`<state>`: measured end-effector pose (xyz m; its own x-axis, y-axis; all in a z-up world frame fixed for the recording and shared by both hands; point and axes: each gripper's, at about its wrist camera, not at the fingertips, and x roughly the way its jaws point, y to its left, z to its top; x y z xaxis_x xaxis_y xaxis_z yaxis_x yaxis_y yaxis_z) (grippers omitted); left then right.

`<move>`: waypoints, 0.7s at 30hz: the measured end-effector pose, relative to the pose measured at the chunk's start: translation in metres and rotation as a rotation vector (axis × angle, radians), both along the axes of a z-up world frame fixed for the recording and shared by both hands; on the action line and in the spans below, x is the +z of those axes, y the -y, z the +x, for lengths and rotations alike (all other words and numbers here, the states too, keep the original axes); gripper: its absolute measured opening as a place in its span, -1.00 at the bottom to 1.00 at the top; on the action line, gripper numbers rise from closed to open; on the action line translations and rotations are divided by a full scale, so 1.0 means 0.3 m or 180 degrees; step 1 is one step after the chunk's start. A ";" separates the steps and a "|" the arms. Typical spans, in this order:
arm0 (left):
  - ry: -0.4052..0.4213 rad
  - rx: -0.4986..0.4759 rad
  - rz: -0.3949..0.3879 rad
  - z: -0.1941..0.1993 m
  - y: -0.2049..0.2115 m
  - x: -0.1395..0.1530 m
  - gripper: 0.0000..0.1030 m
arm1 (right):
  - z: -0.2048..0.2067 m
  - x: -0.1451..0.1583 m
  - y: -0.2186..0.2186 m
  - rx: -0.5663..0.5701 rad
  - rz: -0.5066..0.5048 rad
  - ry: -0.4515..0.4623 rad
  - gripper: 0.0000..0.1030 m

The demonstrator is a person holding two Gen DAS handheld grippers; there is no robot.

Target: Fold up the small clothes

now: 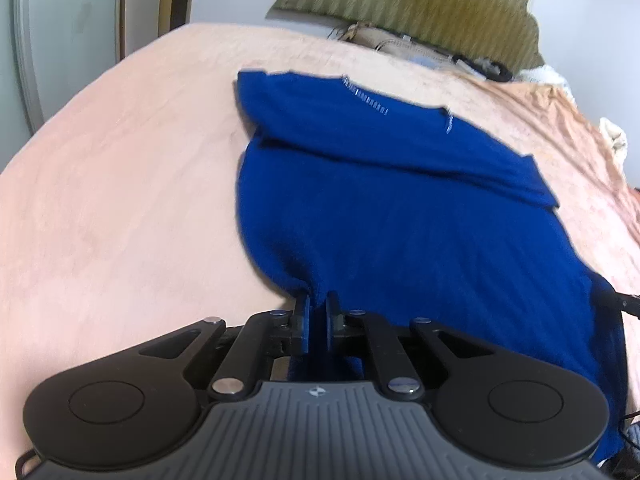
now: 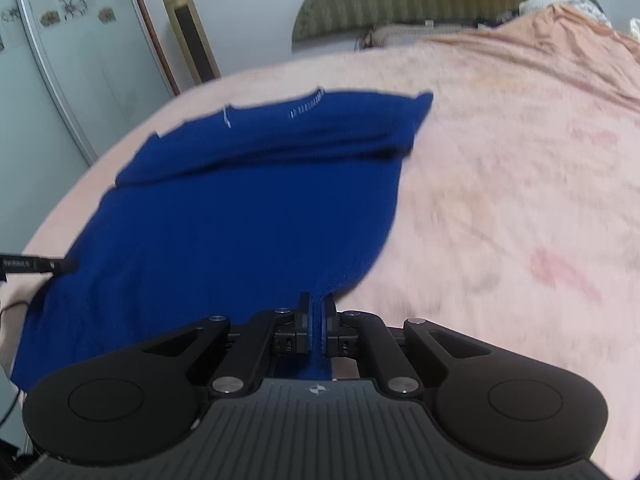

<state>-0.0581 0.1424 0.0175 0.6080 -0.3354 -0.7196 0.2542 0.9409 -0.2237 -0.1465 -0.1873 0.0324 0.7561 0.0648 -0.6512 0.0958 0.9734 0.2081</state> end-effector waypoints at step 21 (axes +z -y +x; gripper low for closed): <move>0.0112 0.0139 0.0055 0.153 0.062 -0.004 -0.86 | 0.230 -0.037 0.104 -0.0427 -0.0056 0.0285 -0.87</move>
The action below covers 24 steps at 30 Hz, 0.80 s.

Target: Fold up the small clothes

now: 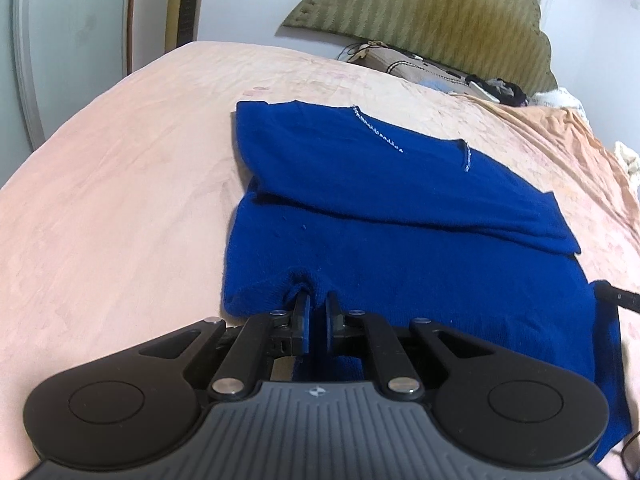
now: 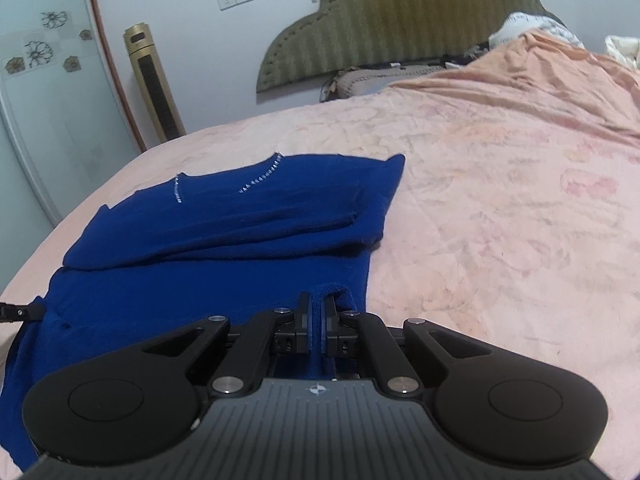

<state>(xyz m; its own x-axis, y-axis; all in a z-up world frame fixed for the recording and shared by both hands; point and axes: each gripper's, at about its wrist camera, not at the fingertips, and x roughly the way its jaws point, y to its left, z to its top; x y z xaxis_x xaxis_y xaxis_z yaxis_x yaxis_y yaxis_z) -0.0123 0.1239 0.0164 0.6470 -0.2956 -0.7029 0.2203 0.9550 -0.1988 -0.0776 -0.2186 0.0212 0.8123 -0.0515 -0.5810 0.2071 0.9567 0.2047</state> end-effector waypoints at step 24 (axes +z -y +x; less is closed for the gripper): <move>-0.0376 -0.0003 -0.0330 -0.156 -0.104 -0.016 -0.38 | -0.244 -0.023 0.012 0.0181 0.0543 -0.0353 -0.05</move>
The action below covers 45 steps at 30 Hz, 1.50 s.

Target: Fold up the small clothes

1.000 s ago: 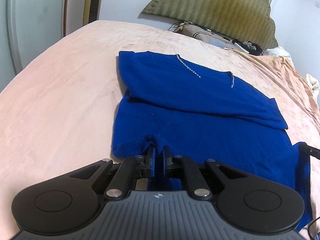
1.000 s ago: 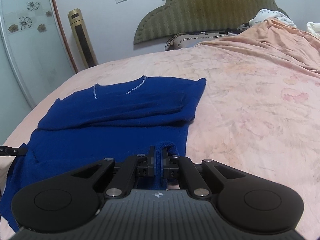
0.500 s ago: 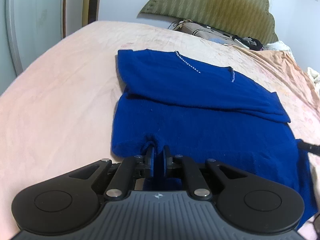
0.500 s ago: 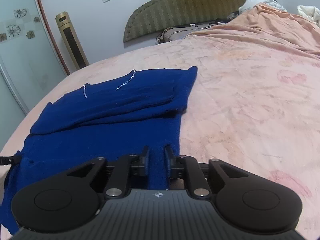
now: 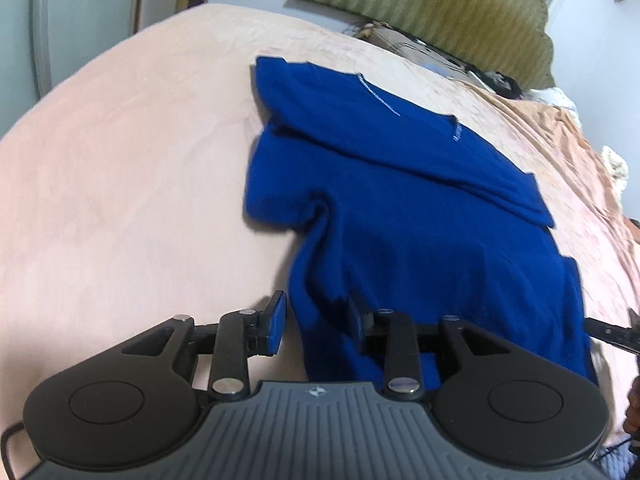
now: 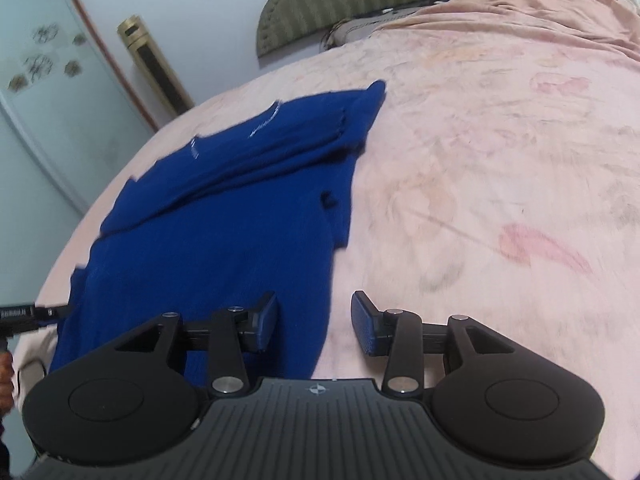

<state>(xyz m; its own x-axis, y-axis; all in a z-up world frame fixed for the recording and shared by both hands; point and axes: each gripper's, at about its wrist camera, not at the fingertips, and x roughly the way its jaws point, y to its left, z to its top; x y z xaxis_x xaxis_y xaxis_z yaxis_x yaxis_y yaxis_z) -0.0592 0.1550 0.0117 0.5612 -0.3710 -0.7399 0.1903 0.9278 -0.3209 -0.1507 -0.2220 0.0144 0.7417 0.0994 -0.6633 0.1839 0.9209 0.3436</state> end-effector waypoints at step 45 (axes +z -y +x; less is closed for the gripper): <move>0.1157 -0.0829 -0.1097 -0.365 -0.119 0.316 -0.80 | -0.287 0.319 -0.056 0.1112 0.0492 0.0969 -0.78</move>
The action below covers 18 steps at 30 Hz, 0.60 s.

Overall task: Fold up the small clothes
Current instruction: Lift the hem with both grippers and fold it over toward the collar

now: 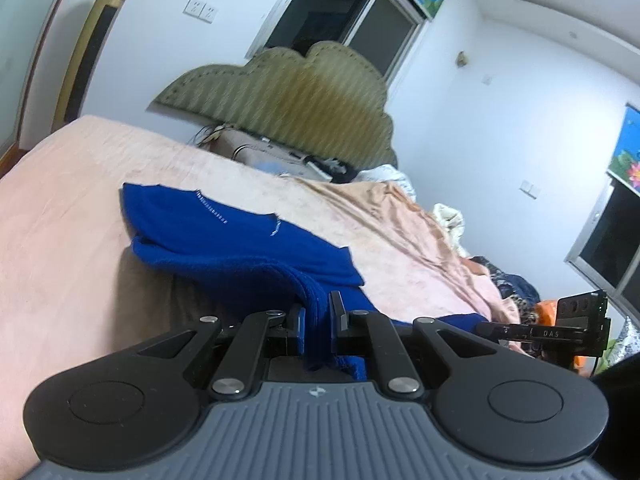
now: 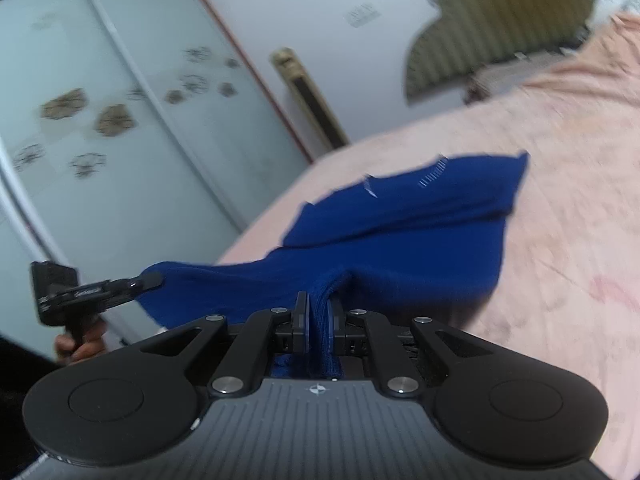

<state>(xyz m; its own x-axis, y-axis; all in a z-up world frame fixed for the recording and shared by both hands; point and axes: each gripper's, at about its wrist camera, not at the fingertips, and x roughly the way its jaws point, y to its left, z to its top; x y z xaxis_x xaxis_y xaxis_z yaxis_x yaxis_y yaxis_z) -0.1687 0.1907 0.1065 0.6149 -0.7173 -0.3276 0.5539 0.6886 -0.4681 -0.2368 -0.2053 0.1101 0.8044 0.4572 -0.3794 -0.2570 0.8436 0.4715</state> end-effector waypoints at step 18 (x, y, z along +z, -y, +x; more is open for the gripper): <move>-0.0363 0.0425 0.0236 0.348 0.138 0.025 -0.80 | 0.327 -0.073 0.116 -0.0716 0.0667 -0.0200 -0.78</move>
